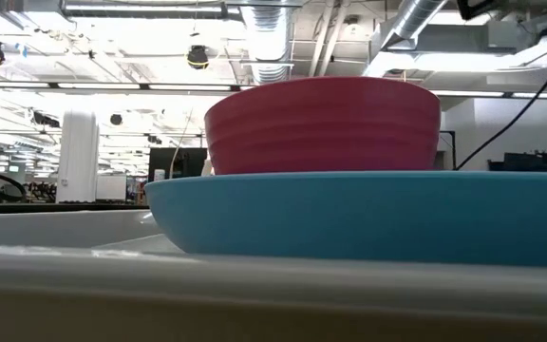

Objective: Set up tray
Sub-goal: Put the green spoon on the brown napkin

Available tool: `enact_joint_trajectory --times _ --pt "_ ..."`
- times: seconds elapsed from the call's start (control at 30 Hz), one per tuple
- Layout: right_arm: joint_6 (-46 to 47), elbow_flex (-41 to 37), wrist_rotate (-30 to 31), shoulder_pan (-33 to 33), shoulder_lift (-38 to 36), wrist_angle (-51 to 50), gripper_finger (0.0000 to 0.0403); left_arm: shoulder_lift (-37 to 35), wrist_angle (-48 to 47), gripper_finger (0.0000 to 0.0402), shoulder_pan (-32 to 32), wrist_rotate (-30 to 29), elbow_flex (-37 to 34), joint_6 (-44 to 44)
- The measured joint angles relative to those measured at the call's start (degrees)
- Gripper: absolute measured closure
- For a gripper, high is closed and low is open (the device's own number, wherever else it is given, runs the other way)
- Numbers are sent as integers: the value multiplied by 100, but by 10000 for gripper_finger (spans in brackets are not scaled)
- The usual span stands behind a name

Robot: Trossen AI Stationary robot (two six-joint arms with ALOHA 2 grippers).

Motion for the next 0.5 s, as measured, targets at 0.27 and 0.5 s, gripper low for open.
enact_joint_trajectory --times 0.27,0.5 --pt "144 3 698 -406 -601 -531 338 -485 -157 376 -279 -234 11 336" --pt "307 3 995 -863 -630 -1044 279 -885 -157 374 -527 -414 11 391"
